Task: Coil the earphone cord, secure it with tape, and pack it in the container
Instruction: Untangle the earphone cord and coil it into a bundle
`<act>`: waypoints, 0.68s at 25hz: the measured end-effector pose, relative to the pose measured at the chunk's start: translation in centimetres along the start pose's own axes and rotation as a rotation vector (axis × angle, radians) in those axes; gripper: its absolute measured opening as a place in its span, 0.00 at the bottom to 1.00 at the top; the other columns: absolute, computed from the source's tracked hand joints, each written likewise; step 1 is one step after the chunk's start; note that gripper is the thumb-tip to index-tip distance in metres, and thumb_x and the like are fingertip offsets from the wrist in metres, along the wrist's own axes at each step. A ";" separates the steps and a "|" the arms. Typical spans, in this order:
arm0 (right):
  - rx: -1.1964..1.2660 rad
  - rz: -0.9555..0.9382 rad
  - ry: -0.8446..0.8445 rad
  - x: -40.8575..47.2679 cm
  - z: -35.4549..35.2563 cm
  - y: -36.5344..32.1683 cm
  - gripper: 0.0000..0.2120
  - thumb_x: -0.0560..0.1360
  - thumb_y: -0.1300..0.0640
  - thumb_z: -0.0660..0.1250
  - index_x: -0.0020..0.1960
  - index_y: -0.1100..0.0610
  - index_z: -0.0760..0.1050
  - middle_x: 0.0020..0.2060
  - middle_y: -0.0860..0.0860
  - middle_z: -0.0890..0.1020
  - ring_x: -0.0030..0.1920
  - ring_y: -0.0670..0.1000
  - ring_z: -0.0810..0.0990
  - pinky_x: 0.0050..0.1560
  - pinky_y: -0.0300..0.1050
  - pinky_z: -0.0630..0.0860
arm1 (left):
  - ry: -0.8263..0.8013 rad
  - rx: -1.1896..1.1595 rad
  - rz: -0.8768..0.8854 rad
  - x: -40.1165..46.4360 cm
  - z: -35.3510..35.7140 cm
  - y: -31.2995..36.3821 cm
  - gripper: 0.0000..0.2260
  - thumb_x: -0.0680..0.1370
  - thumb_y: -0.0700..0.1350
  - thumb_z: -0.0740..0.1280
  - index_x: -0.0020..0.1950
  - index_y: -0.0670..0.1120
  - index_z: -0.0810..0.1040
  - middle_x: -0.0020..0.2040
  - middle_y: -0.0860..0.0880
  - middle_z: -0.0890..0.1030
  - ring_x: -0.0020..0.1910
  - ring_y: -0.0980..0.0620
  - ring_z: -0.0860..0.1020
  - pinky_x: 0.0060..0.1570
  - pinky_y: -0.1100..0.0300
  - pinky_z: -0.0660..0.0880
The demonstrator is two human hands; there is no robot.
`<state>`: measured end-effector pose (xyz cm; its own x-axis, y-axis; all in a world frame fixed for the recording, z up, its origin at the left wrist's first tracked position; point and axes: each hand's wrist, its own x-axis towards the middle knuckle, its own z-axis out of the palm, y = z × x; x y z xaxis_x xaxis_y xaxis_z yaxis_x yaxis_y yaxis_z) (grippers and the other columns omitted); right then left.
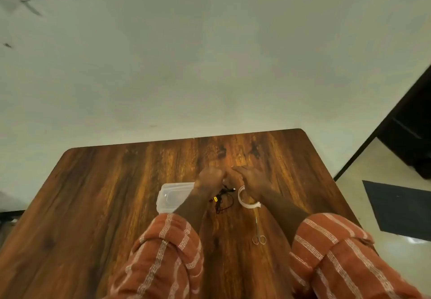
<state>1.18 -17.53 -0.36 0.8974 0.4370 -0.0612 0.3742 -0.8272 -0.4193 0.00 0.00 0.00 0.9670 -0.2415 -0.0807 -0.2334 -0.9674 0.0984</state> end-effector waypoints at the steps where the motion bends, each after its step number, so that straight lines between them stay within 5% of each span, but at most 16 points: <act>1: -0.017 0.008 -0.004 0.3 0.2 0.4 0.27 0.74 0.64 0.68 0.72 0.52 0.71 0.68 0.52 0.77 0.66 0.55 0.76 0.62 0.49 0.73 | -0.029 -0.012 0.018 0.7 0.3 0.3 0.09 0.77 0.42 0.65 0.56 0.45 0.80 0.53 0.44 0.83 0.53 0.43 0.80 0.53 0.50 0.78; 6: 0.067 0.143 -0.073 0.0 2.1 1.8 0.21 0.71 0.56 0.66 0.64 0.51 0.78 0.58 0.53 0.83 0.58 0.55 0.81 0.55 0.49 0.76 | -0.186 0.027 0.056 3.6 2.1 2.8 0.11 0.79 0.47 0.63 0.56 0.44 0.80 0.54 0.44 0.82 0.54 0.44 0.80 0.52 0.52 0.75; 9: 0.178 0.224 -0.040 -0.8 3.7 3.2 0.18 0.73 0.54 0.68 0.62 0.50 0.78 0.57 0.51 0.83 0.57 0.52 0.81 0.56 0.48 0.77 | -0.203 0.133 0.071 4.9 4.5 3.2 0.13 0.81 0.47 0.59 0.58 0.43 0.78 0.59 0.43 0.80 0.61 0.43 0.77 0.63 0.49 0.69; 17: 0.335 0.430 0.284 -2.8 5.4 3.2 0.12 0.80 0.57 0.60 0.60 0.51 0.79 0.53 0.47 0.82 0.52 0.45 0.79 0.50 0.37 0.73 | -0.199 0.240 0.015 5.4 8.3 2.1 0.10 0.77 0.48 0.62 0.51 0.47 0.81 0.53 0.46 0.82 0.60 0.45 0.74 0.72 0.44 0.58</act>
<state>-1.41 -19.47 -6.39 0.9961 -0.0604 -0.0636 -0.0875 -0.7323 -0.6754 3.91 -3.92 -8.44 0.9298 -0.2432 -0.2763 -0.2879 -0.9482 -0.1343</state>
